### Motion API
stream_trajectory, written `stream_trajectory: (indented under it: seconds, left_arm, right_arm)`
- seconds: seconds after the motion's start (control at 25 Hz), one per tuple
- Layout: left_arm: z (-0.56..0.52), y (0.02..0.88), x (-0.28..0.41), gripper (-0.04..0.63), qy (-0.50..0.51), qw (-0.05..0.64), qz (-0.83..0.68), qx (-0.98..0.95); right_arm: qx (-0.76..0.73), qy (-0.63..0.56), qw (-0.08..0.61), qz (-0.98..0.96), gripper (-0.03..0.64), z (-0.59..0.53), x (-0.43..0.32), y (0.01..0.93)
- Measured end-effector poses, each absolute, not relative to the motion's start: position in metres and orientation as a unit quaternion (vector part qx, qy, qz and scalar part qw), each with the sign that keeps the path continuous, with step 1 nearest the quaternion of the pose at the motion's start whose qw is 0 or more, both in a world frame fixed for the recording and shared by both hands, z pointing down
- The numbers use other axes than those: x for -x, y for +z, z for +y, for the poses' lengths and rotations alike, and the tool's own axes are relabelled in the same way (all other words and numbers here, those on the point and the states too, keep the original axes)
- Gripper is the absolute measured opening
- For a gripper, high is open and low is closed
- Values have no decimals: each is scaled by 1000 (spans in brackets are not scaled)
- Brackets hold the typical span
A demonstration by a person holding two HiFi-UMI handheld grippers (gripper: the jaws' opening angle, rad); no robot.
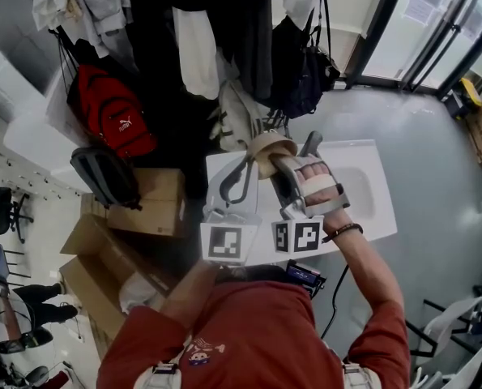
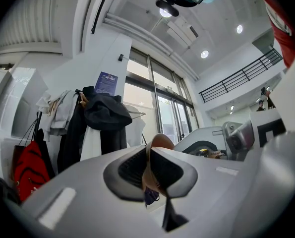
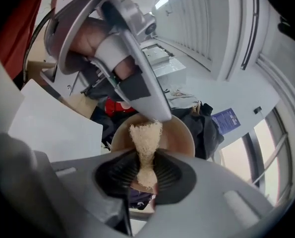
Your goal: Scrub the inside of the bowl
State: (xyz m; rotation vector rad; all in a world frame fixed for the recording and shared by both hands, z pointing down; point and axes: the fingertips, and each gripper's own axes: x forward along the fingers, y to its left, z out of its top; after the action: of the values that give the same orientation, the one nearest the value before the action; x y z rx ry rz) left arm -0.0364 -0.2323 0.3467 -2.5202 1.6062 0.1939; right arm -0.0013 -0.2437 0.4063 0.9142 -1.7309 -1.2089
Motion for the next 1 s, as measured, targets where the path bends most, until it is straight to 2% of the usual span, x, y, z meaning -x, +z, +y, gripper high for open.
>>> stream_trajectory:
  seconds: [0.16,0.48,1.0]
  left_arm:
    - [-232,347,37,32,65,75,535,839]
    - [-231,345,37,32,65,77,535,839]
    - [-228,341,31,32,72,90,530,840]
  right_arm:
    - [-344,-491,423,-679,77,-242,3,411]
    - [-368,-449,406,-706,77,-243,3,407]
    - [-436,-185,291,-831,77,-252,-6,393]
